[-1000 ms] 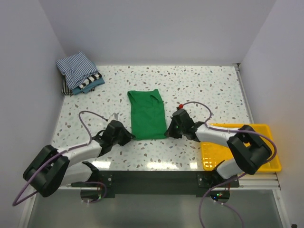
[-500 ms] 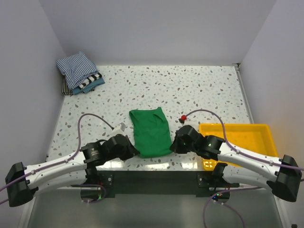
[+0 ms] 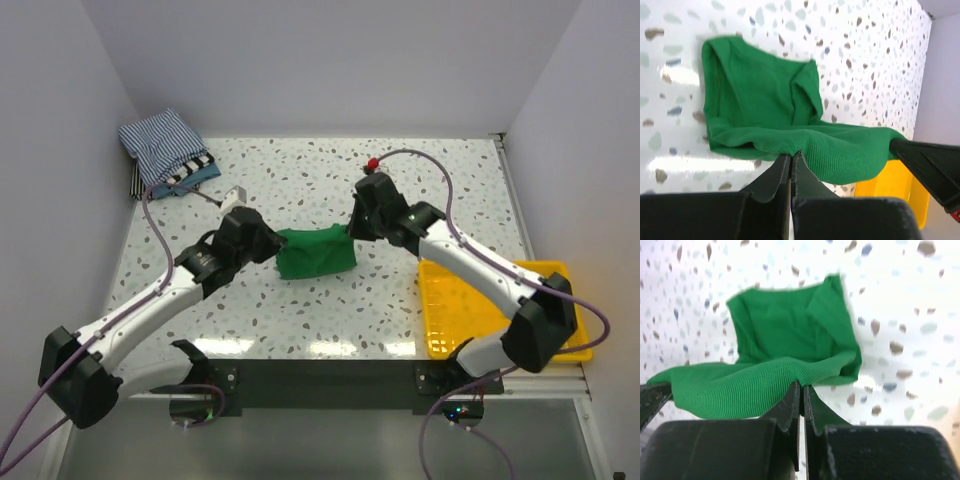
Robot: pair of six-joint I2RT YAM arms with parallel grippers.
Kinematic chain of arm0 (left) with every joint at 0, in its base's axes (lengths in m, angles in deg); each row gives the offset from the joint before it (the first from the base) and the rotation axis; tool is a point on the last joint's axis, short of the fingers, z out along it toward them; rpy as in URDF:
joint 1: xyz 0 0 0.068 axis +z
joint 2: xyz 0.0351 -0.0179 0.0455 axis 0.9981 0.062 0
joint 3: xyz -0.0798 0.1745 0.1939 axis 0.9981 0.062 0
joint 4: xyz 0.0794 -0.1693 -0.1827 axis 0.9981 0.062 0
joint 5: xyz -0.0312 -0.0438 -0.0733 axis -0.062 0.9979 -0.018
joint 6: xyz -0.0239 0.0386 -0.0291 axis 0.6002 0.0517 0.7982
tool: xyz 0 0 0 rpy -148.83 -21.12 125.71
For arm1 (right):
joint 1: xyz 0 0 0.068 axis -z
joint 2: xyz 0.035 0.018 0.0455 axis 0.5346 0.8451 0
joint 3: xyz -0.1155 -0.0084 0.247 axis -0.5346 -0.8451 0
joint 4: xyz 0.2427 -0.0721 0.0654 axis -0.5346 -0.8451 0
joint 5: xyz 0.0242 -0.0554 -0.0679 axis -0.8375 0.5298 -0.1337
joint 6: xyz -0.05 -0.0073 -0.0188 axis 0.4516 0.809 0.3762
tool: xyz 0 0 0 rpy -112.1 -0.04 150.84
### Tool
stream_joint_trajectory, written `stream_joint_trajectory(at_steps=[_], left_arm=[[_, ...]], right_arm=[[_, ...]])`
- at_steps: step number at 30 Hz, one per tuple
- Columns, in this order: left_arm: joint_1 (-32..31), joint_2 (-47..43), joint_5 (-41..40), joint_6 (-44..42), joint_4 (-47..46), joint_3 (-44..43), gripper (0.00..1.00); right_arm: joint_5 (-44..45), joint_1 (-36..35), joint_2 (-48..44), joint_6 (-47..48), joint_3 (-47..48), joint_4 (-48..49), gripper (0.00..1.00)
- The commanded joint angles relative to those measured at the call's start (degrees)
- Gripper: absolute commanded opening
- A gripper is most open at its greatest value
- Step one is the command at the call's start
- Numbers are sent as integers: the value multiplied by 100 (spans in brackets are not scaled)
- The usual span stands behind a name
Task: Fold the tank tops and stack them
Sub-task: Fold the tank top
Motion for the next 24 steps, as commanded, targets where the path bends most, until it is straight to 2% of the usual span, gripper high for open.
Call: stream_joint_trajectory(at_steps=[1, 3, 4, 7, 8, 9, 10, 11, 12, 15, 19, 20, 24], left_arm=[[590, 816, 250, -694, -987, -631, 0], [1019, 1257, 425, -765, -1418, -876, 0], [1161, 1755, 522, -843, -1602, -956, 0], [1654, 2610, 725, -949, -2016, -1474, 6], [1751, 3152, 752, -1011, -2043, -1624, 11], [1960, 3366, 874, -1029, -2122, -1834, 24], [2058, 3595, 945, -1020, -2471, -1862, 25], [2138, 3614, 971, -1003, -2674, -1836, 30], [2260, 3623, 972, -1011, -2833, -1723, 45], [2402, 3553, 972, -1037, -2581, -1801, 54], [2402, 3124, 691, -951, -2255, -1494, 56], [2402, 3061, 656, -889, -1907, -1319, 55], [2271, 2622, 751, -625, -1700, -581, 54]], right_arm=[[-484, 562, 923, 664, 1008, 212, 0], [-686, 852, 1729, 778, 1639, 274, 0], [-739, 940, 2013, 831, 1887, 274, 0], [-907, 1195, 3077, 1016, 2897, 143, 29], [-898, 1274, 3315, 1103, 3109, 177, 39], [-890, 1301, 3621, 1269, 3494, 177, 53], [-881, 1380, 3738, 1332, 3654, 229, 58], [-863, 1398, 3791, 1376, 3751, 308, 67], [-854, 1424, 3809, 1437, 3822, 344, 70], [-670, 1442, 3783, 1526, 3815, 178, 73], [-460, 1311, 3222, 1561, 2937, 493, 72], [-328, 1241, 3142, 1622, 2604, 615, 72], [138, 854, 3220, 1877, 2311, 740, 66]])
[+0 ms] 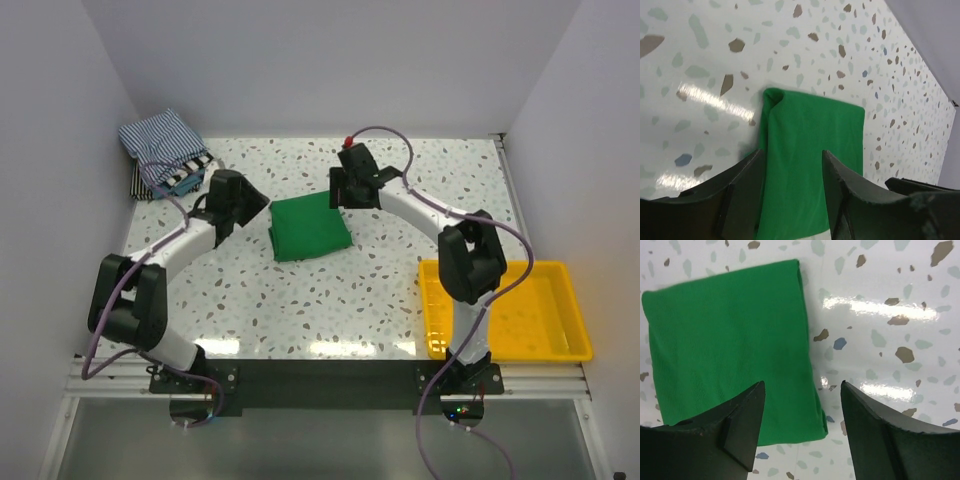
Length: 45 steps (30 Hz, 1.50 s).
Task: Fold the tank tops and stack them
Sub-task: Fold the tank top, then neatly place the folded tank top to the corner
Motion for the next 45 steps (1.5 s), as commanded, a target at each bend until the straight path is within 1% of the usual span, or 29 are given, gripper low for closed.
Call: stream_joint_trajectory(at_steps=[1, 2, 4, 5, 7, 8, 10, 11, 13, 14, 18, 19, 22, 25, 27, 29, 30, 31, 32, 33, 34, 35, 36, 37, 39, 40, 42, 44, 45], left_arm=[[-134, -652, -39, 304, 266, 690, 54], [-195, -802, 4, 340, 127, 1101, 53], [-283, -1171, 162, 410, 3, 1464, 49], [-353, -1251, 215, 437, -15, 1726, 42], [-520, -1453, 260, 463, -41, 1956, 34], [-669, -1498, 268, 498, -94, 2166, 28], [-819, -1577, 347, 568, -182, 2369, 21], [-924, -1577, 348, 612, -182, 2518, 15], [-978, -1525, 330, 665, -462, 2634, 11], [-987, -1481, 330, 683, -489, 2704, 8], [-987, -1068, 198, 639, -534, 2520, 5], [-978, -832, 189, 613, -534, 2450, 5], [-926, -322, 75, 542, -367, 2011, 4], [-716, 152, 75, 499, -437, 1485, 4], [-583, 556, 101, 359, -428, 1151, 4], [-434, 891, 224, 209, -341, 448, 5], [-398, 1275, 277, 8, -297, 141, 6], [-372, 1479, 338, -116, -70, -184, 8], [-328, 1682, 469, -273, 45, -883, 11], [-319, 2014, 462, -484, 290, -1256, 14], [-302, 2131, 453, -582, 736, -1590, 18], [-258, 2184, 453, -661, 836, -1985, 23], [-231, 2132, 444, -749, 881, -2050, 25], [-179, 2054, 435, -776, 899, -2016, 32], [-12, 1791, 514, -820, 873, -1858, 36], [111, 1693, 532, -855, 803, -1666, 40], [191, 1404, 935, -960, 767, -1463, 43], [208, 1158, 1434, -1092, 479, -954, 51], [200, 878, 1637, -1145, 286, -726, 54]], right_arm=[[464, -349, -67, 369, -102, 246, 65], [473, -384, 116, 404, -41, 150, 61], [534, -393, 223, 387, -58, 149, 57], [587, -384, 267, 378, -101, 149, 53], [728, -376, 338, 370, -163, 158, 49], [737, -393, 338, 352, -250, 210, 46], [641, -402, 355, 335, -321, 263, 39], [614, -410, 364, 326, -409, 272, 38], [701, -489, 355, 308, -523, 281, 36], [711, -507, 347, 273, -654, 281, 34], [886, -621, 206, 27, -1120, 237, 31], [878, -674, 75, -34, -1226, 237, 29], [922, -876, -232, -280, -1831, 316, 28], [720, -1156, -453, -666, -2253, 386, 28], [536, -1368, -716, -1088, -2465, 491, 28], [395, -1737, -927, -1604, -2685, 789, 30], [160, -1851, -989, -1773, -2738, 947, 33], [105, -2052, -1042, -1932, -2773, 1218, 39], [96, -2141, -1077, -2194, -2809, 1334, 42], [113, -2212, -1147, -2266, -2809, 1414, 46], [174, -2204, -1182, -2337, -2783, 1380, 51], [227, -2204, -1226, -2372, -2722, 1301, 53], [332, -2204, -1340, -2346, -2686, 1222, 54], [533, -2195, -1428, -2285, -2660, 1108, 56], [605, -2186, -1534, -2136, -2624, 993, 57], [579, -2186, -1630, -2092, -2590, 888, 57], [509, -2186, -1745, -1942, -2589, 817, 57], [369, -2186, -1955, -1750, -2659, 721, 57], [325, -2186, -2017, -1679, -2668, 659, 57]])
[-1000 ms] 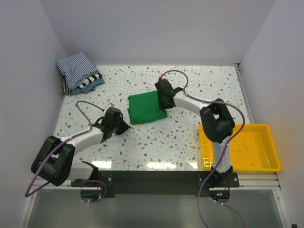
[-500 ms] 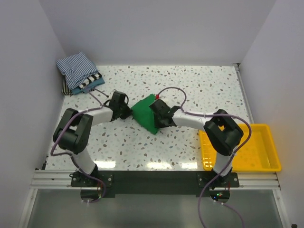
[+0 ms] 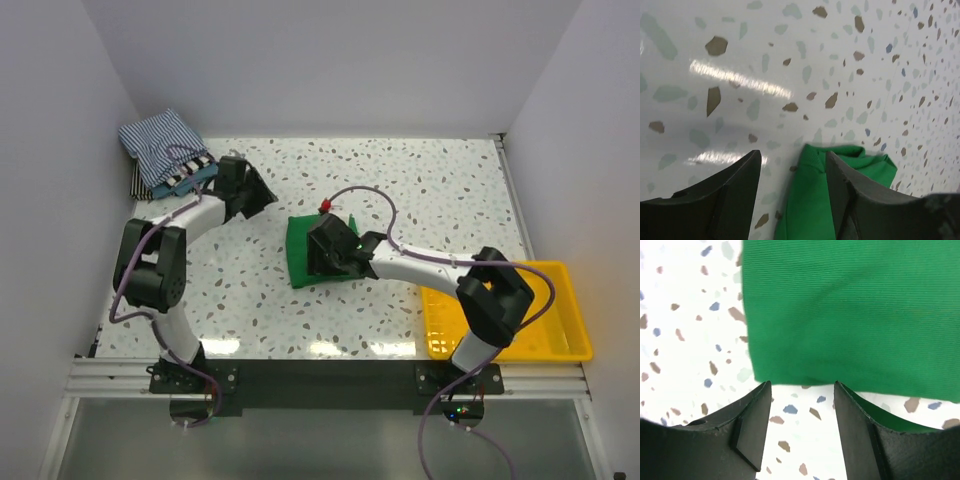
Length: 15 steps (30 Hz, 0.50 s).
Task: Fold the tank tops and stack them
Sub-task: Neatly place the folded tank top to the corner
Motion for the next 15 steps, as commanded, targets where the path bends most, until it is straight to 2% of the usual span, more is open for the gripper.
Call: stream_joint_trajectory(at_steps=[1, 4, 7, 11, 15], left_arm=[[18, -718, 900, -352, -462, 929, 60], [27, -1193, 1419, -308, -1087, 1817, 67], [27, -1431, 1683, -387, -1343, 2346, 70], [18, -1414, 2279, -326, -1783, 2735, 72], [18, -1195, 2343, -325, -1810, 2858, 73]], right_arm=[[-56, 0, -481, 302, 110, -400, 56], [-188, 0, -814, 539, -4, -464, 56], [-4, 0, -869, 776, -92, -429, 58], [-118, 9, -465, 1181, 13, -158, 55], [-425, 9, 53, 1252, -57, 352, 54]])
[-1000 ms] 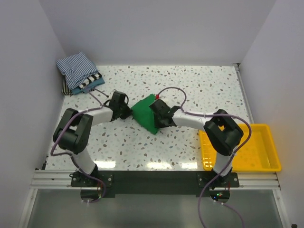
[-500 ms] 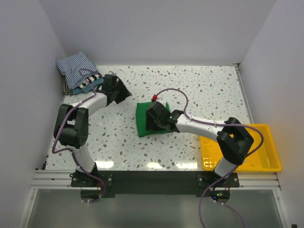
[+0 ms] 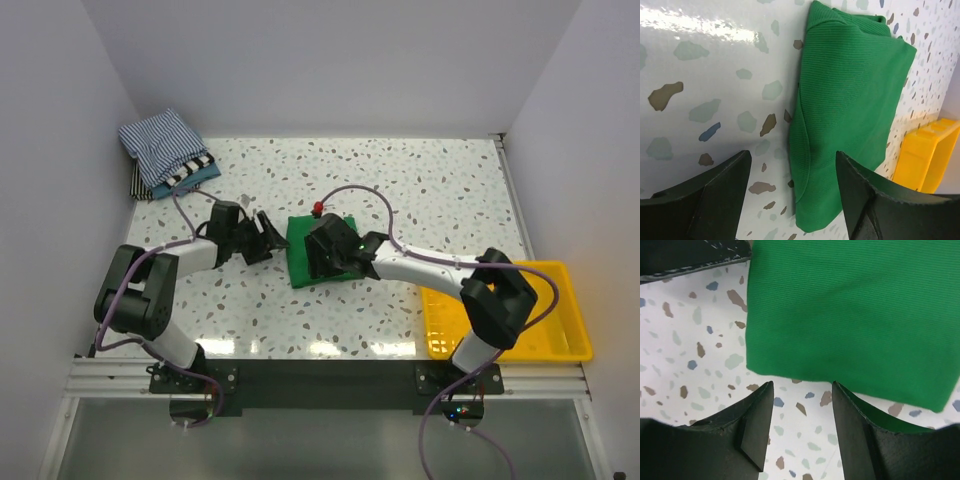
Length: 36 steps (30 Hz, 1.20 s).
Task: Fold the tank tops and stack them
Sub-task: Neatly place the folded tank top to the corner
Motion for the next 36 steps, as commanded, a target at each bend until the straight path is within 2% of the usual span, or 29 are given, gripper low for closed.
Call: stream_joint_trajectory(at_steps=[1, 4, 8, 16, 21, 26, 27, 29, 30, 34, 36], left_arm=[[-10, 122, 415, -115, -521, 80, 73], [-106, 280, 424, -142, -485, 142, 73], [-379, 421, 47, -212, -222, 160, 73], [-836, 940, -604, -98, 25, 195, 72], [-845, 1115, -912, -150, 243, 37, 68], [-872, 1439, -1192, -309, 517, -569, 54], [-872, 1502, -1228, -378, 813, -674, 50], [-898, 1659, -1351, -458, 912, -973, 38], [-907, 1704, -1386, -528, 1025, -1157, 26], [-907, 1906, -1930, -844, 1623, -1858, 0], [-889, 2020, -2265, -1090, 2043, -2420, 0]], right_arm=[[-327, 6, 411, 283, -76, 660, 54], [-310, 6, 735, 345, -103, 995, 54], [-301, 15, 1044, 310, -208, 1102, 53], [-521, 68, 895, 178, -814, 1514, 52], [-758, 138, 763, 160, -920, 1594, 50], [-890, 147, 667, 169, -895, 1515, 51], [-890, 147, 649, 178, -894, 1507, 51], [-864, 156, 596, 222, -781, 1332, 51], [-838, 156, 587, 231, -728, 1244, 52], [-644, 252, 202, 248, -456, 665, 64], [-478, 348, -202, 248, -376, 470, 70]])
